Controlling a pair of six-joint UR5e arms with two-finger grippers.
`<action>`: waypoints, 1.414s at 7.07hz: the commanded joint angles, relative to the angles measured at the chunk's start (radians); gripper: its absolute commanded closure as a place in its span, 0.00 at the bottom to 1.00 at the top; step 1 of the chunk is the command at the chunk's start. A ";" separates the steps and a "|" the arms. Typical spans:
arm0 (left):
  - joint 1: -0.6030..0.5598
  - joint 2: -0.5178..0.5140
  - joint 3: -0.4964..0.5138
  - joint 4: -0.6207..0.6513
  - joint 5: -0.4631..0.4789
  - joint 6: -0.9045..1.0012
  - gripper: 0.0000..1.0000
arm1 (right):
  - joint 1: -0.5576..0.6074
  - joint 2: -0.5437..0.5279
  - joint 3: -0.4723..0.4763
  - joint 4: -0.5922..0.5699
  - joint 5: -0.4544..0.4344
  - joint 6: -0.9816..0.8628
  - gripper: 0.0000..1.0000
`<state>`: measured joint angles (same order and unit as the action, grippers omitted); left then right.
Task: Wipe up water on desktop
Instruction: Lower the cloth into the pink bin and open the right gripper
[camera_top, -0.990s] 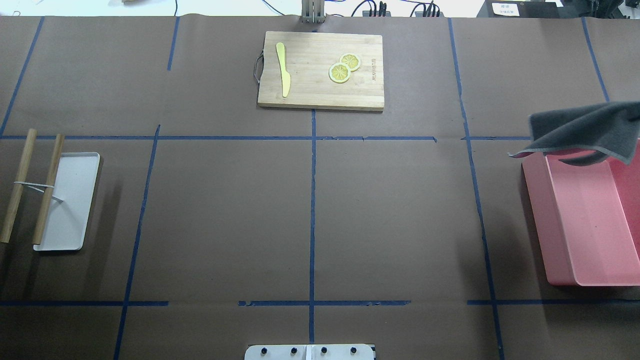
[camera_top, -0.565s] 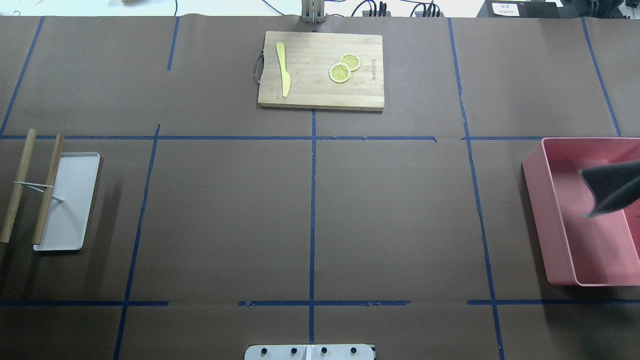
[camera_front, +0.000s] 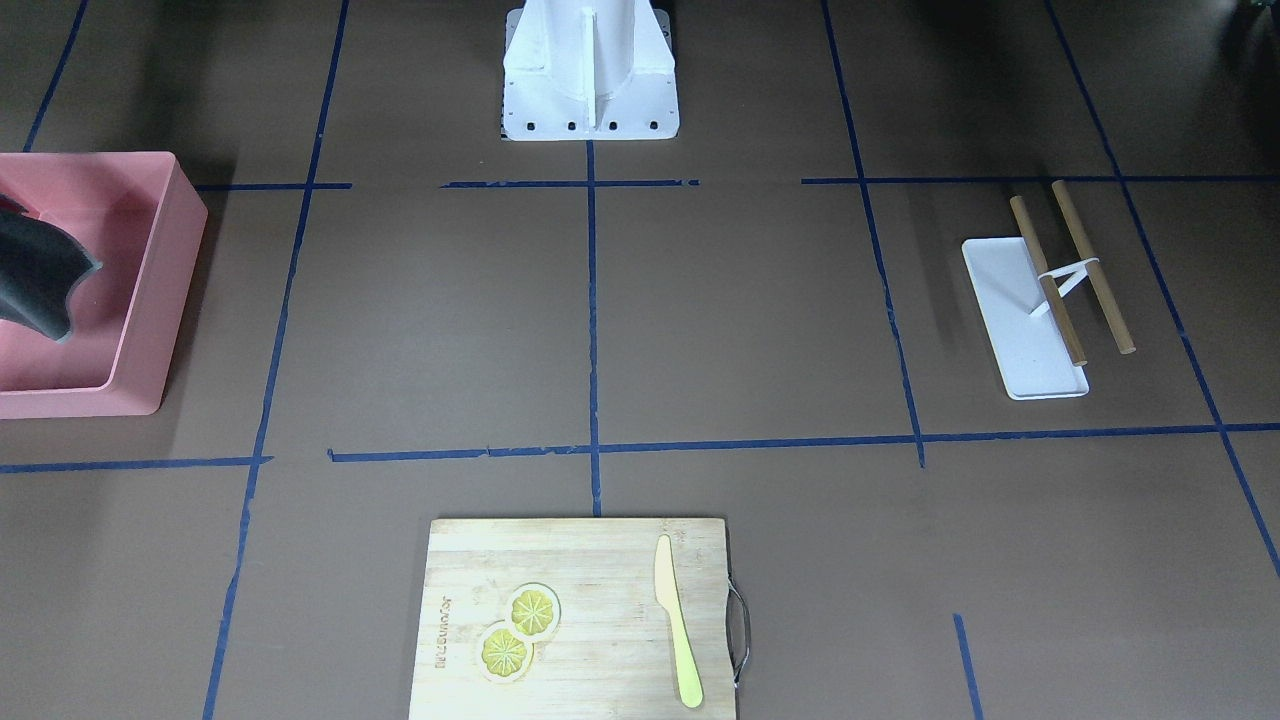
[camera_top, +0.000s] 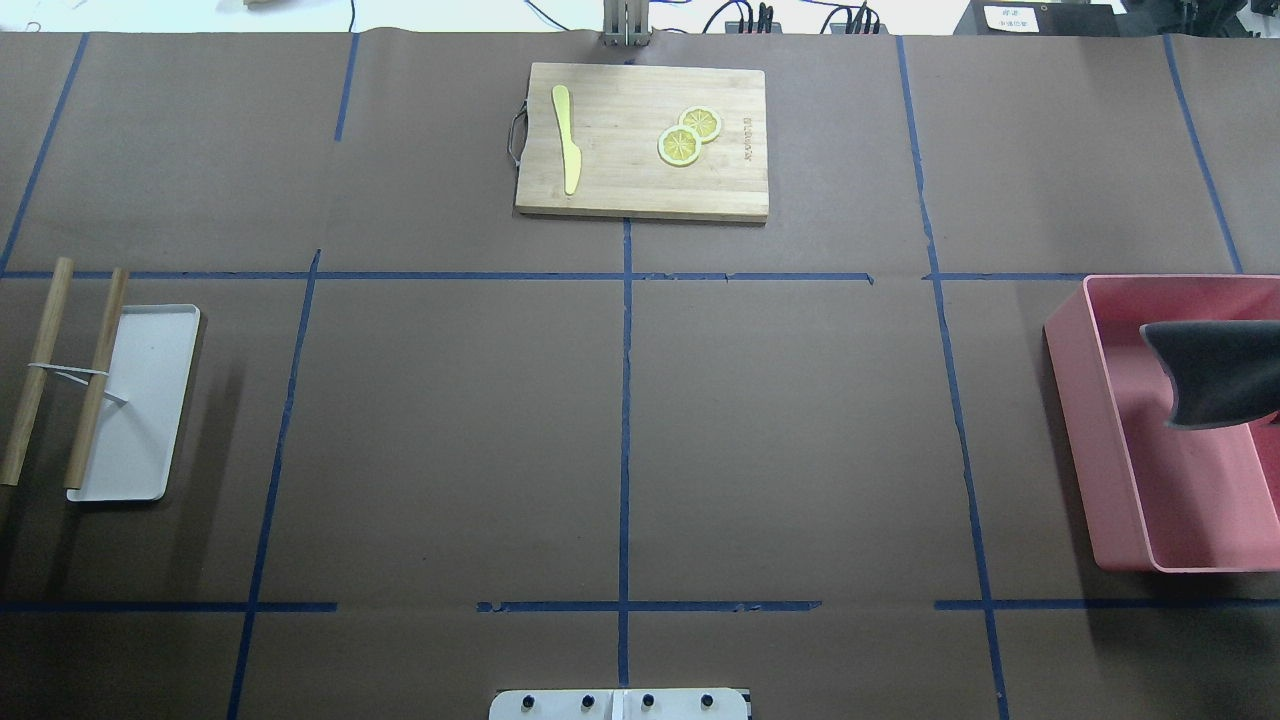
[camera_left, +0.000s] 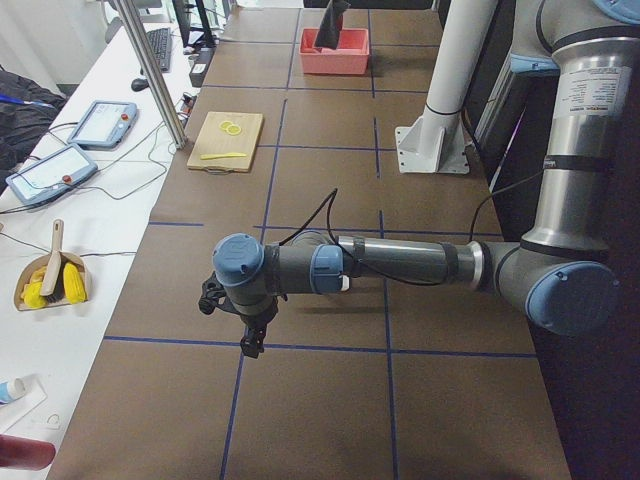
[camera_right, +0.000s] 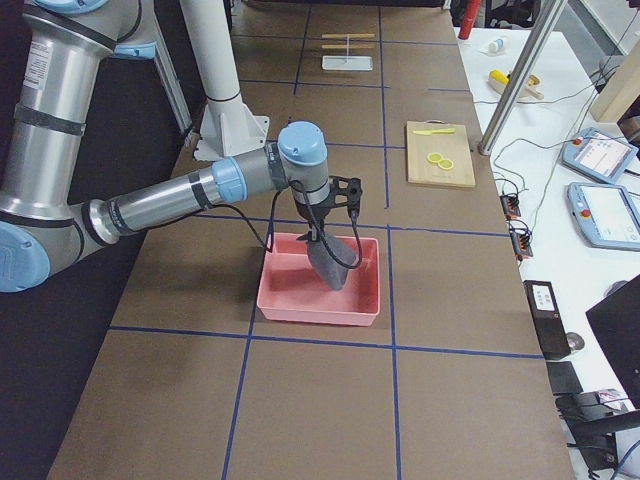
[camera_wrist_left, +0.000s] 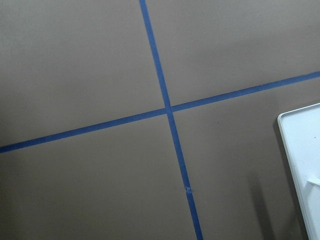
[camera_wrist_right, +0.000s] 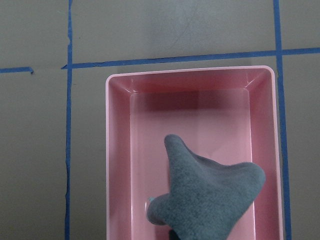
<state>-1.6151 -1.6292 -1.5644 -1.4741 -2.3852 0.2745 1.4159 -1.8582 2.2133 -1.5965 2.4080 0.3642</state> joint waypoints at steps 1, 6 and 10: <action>0.000 0.000 0.019 0.000 0.001 0.000 0.00 | -0.002 0.001 -0.001 0.004 0.000 0.001 0.01; -0.003 -0.014 0.067 0.011 0.003 -0.003 0.00 | -0.002 0.022 -0.050 0.000 -0.010 -0.132 0.00; -0.006 0.000 0.078 0.014 -0.003 -0.035 0.00 | 0.110 0.063 -0.353 0.009 -0.004 -0.552 0.00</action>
<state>-1.6212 -1.6332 -1.4930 -1.4587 -2.3869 0.2553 1.4961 -1.7987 1.9596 -1.5920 2.4032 -0.0791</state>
